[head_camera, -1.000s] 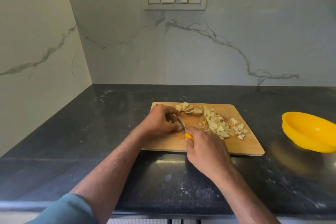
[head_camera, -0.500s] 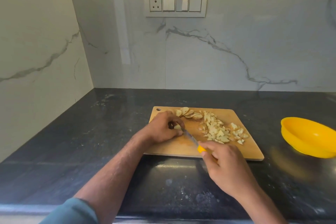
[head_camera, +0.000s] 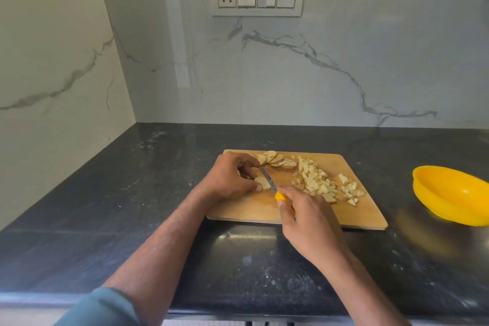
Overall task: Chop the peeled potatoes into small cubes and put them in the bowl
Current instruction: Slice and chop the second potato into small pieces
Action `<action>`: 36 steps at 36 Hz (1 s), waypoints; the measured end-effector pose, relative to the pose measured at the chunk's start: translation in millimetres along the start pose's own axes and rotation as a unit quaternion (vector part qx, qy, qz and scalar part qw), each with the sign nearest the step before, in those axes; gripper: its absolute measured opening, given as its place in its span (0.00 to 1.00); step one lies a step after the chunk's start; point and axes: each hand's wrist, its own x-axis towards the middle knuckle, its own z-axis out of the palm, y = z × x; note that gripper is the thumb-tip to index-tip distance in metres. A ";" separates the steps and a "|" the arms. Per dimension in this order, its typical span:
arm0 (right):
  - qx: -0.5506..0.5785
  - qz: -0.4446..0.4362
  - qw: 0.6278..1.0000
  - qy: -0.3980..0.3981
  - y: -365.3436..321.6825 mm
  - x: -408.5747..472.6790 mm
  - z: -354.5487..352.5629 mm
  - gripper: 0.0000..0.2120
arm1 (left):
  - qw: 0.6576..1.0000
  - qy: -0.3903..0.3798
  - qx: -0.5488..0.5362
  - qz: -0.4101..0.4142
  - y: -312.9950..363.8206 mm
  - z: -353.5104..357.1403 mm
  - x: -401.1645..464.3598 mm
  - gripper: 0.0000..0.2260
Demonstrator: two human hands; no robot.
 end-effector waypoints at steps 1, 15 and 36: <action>-0.006 -0.002 1.000 -0.001 1.1 -1.2 1.9 0.16 | 1.000 0.000 -0.003 -0.001 -0.1 -0.4 0.1 0.26; -0.022 -0.040 0.999 0.005 1.1 -5.7 7.5 0.15 | 0.999 0.007 -0.004 -0.032 2.2 1.2 -0.4 0.23; -0.054 -0.015 0.997 -0.045 -9.0 6.8 6.2 0.16 | 1.000 -0.028 -0.003 -0.012 1.8 2.0 0.4 0.13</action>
